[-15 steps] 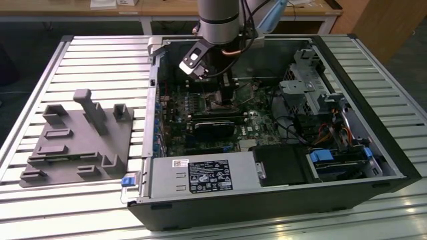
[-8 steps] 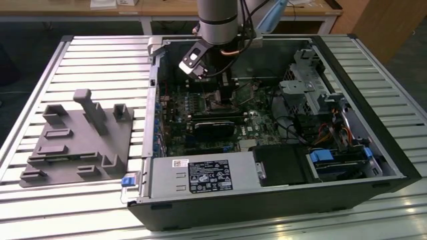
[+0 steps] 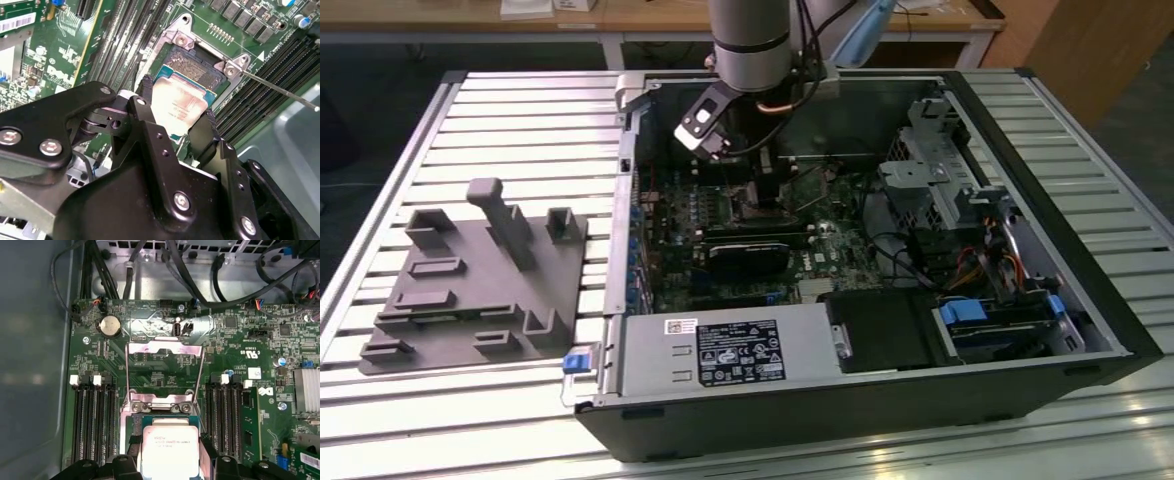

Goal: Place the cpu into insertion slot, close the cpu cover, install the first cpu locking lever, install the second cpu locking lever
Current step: 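Place the cpu into insertion slot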

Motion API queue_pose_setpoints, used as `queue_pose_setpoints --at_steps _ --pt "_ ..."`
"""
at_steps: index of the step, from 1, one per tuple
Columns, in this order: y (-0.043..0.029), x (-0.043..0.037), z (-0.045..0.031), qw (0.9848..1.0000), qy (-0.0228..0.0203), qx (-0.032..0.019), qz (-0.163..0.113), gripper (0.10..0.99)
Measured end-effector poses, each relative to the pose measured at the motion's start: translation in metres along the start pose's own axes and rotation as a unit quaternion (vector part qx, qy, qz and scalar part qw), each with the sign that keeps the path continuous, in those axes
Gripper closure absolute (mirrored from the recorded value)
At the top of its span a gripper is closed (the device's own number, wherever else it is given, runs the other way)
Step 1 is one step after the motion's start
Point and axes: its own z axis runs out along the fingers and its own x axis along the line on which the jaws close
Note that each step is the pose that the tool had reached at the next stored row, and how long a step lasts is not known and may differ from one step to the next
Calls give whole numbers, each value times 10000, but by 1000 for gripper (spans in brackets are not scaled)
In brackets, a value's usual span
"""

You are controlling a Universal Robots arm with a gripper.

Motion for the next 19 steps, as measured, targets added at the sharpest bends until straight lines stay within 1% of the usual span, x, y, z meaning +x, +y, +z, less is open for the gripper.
queue_pose_setpoints --at_steps 5,10,12,17,19 --pt "-16 13 57 10000 4 0 12 549" --pt "-28 16 96 10000 54 1 25 549" --pt "-33 16 112 10000 64 2 30 549" --pt "-51 17 149 10000 70 2 45 549" --pt "-55 18 167 9999 88 3 48 549"
